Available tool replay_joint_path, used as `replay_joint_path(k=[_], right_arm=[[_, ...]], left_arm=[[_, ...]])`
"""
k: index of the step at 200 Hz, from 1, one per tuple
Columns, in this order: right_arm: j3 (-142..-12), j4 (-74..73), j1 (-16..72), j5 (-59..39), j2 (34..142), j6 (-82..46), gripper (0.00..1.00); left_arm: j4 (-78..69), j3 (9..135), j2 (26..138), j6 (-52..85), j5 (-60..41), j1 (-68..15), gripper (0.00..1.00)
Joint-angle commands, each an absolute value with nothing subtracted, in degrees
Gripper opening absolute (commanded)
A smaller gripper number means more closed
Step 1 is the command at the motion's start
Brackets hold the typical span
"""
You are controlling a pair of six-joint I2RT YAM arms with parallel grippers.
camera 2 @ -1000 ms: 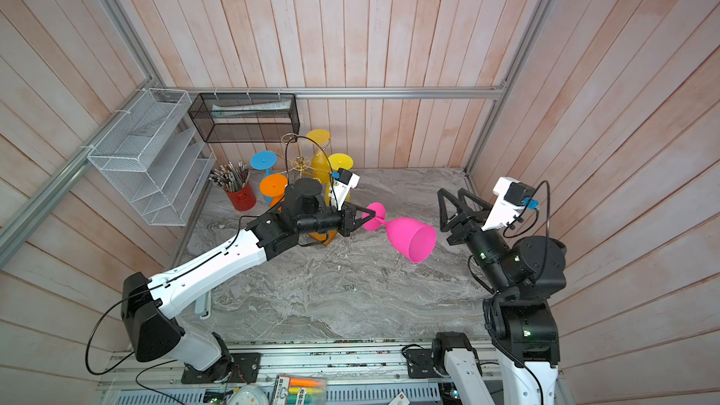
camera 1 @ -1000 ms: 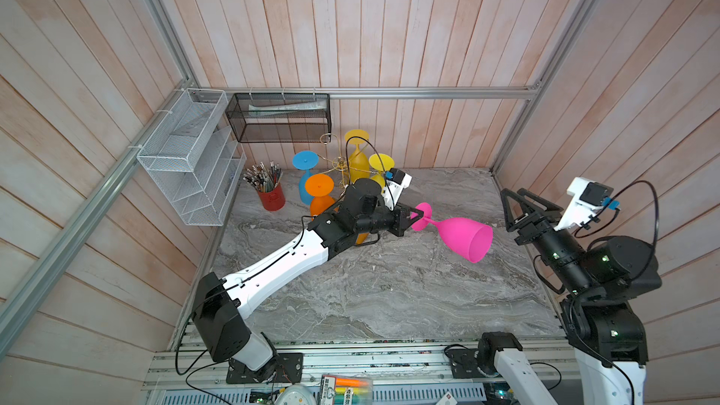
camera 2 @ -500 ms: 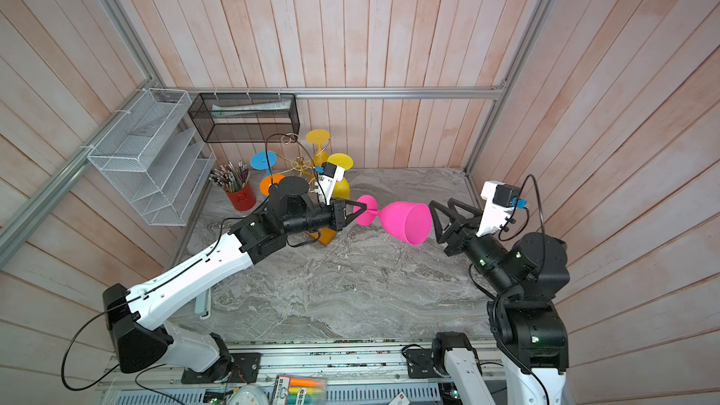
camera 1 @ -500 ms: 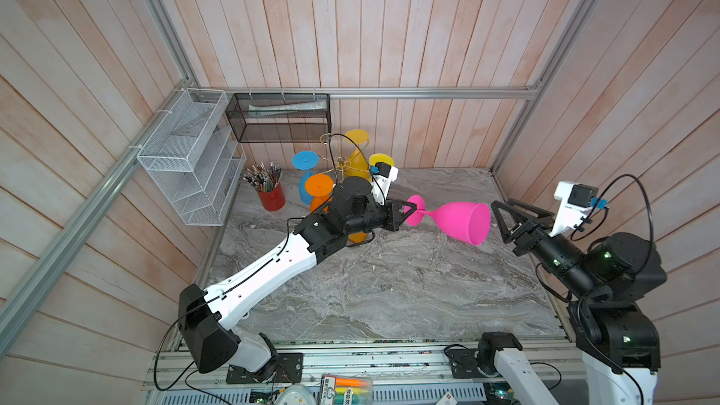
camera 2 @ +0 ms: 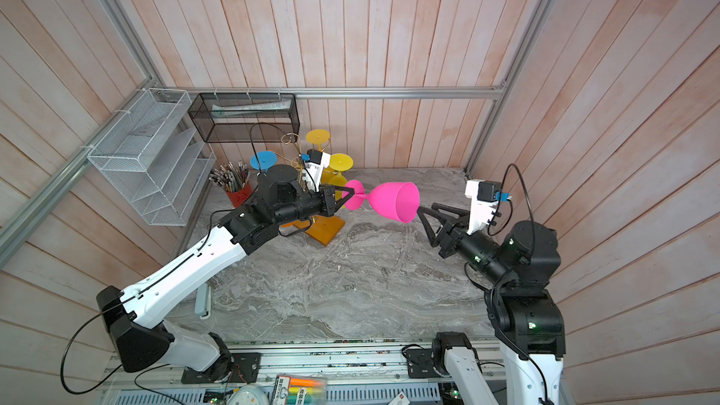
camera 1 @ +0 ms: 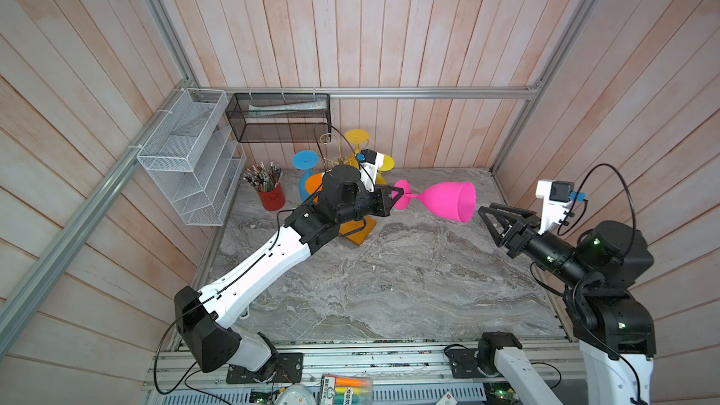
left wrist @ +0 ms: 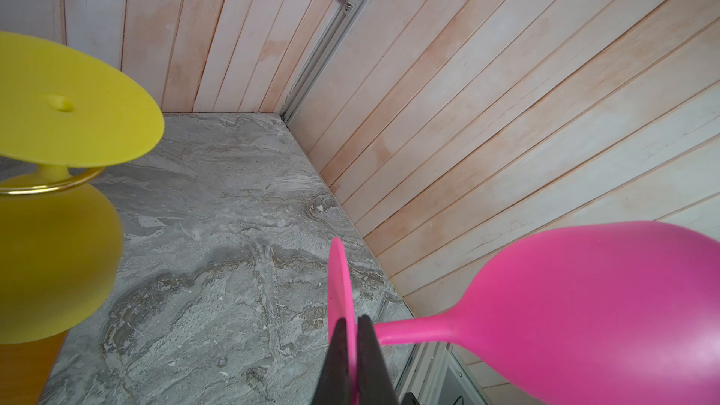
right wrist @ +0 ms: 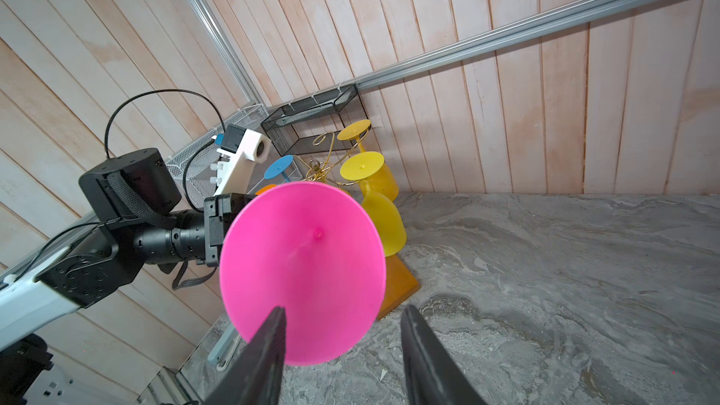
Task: Take the wine glass off the wine glass rack
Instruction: 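Move the right gripper to the pink glass's bowl rim and close on it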
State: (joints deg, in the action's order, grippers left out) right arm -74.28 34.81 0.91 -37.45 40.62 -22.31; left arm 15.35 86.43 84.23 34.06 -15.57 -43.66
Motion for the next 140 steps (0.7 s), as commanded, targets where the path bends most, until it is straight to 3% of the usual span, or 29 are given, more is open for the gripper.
replay_joint_path(k=[1,105,140], right_arm=[[-74.61,35.33,0.62,-41.2,41.84,-22.06,0.48],[-74.81,34.55,3.42,-39.5,48.57,-21.71,0.38],[-76.11,35.09,10.2,-33.42,50.67,-21.48,0.23]], left_arm=[[15.22,88.2,85.13,32.87,-15.33,-43.41,0.0],[13.59,86.78,84.04,32.59,-16.17,-43.33,0.0],[13.15,86.53,84.1,32.43,-16.52,-43.39,0.0]])
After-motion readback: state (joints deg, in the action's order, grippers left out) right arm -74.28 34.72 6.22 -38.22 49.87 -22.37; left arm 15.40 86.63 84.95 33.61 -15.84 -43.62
